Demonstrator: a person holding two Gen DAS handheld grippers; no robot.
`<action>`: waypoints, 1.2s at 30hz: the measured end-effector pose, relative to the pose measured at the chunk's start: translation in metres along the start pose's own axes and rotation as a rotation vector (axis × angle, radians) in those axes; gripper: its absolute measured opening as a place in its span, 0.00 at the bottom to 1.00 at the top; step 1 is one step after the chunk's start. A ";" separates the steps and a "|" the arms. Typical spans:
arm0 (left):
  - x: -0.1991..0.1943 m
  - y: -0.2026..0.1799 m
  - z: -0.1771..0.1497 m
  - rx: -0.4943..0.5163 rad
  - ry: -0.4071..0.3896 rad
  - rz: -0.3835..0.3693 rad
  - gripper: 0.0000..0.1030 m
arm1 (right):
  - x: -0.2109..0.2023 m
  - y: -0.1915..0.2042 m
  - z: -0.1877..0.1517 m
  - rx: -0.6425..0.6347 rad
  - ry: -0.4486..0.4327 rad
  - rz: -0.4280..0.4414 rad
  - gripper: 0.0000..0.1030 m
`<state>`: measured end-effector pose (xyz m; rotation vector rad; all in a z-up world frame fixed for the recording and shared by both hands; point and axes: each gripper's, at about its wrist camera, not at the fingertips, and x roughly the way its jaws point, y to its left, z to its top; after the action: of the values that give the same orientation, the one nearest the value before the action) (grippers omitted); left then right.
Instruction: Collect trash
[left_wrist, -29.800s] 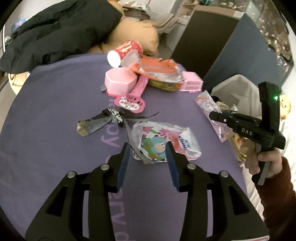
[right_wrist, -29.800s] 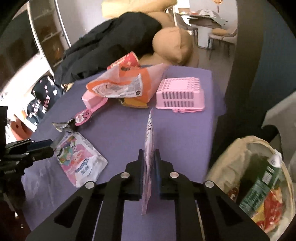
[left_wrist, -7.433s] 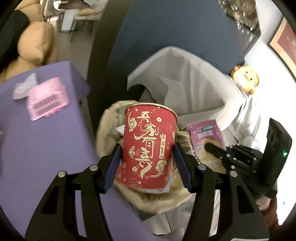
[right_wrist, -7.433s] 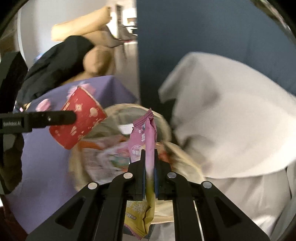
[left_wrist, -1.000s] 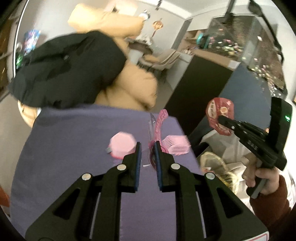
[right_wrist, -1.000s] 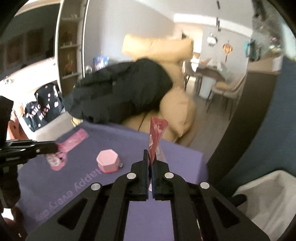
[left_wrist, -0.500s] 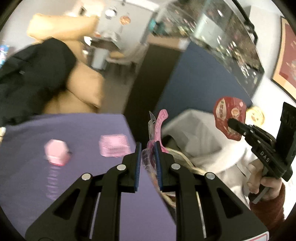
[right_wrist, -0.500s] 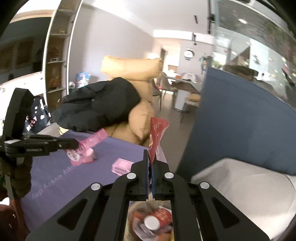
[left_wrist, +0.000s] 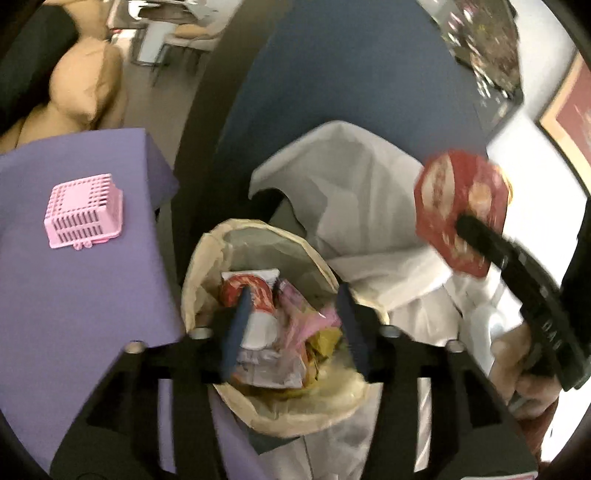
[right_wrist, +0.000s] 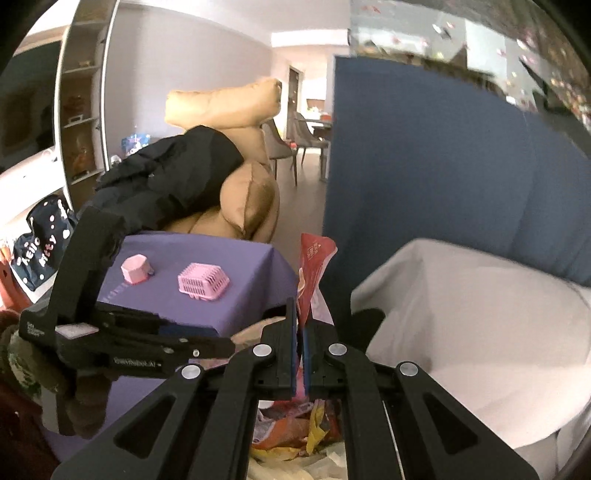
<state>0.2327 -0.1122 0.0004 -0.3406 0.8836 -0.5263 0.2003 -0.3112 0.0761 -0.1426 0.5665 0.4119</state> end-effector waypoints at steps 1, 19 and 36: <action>0.001 0.001 0.000 -0.009 -0.011 0.013 0.48 | 0.003 -0.002 -0.004 0.010 0.009 0.006 0.04; -0.105 0.012 -0.084 0.044 -0.158 0.353 0.89 | 0.071 0.013 -0.078 0.076 0.208 0.036 0.47; -0.173 -0.013 -0.156 0.081 -0.307 0.551 0.89 | -0.056 0.105 -0.107 0.107 -0.030 0.034 0.59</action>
<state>0.0135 -0.0351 0.0250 -0.0888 0.6184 0.0040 0.0607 -0.2604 0.0152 -0.0238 0.5605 0.4147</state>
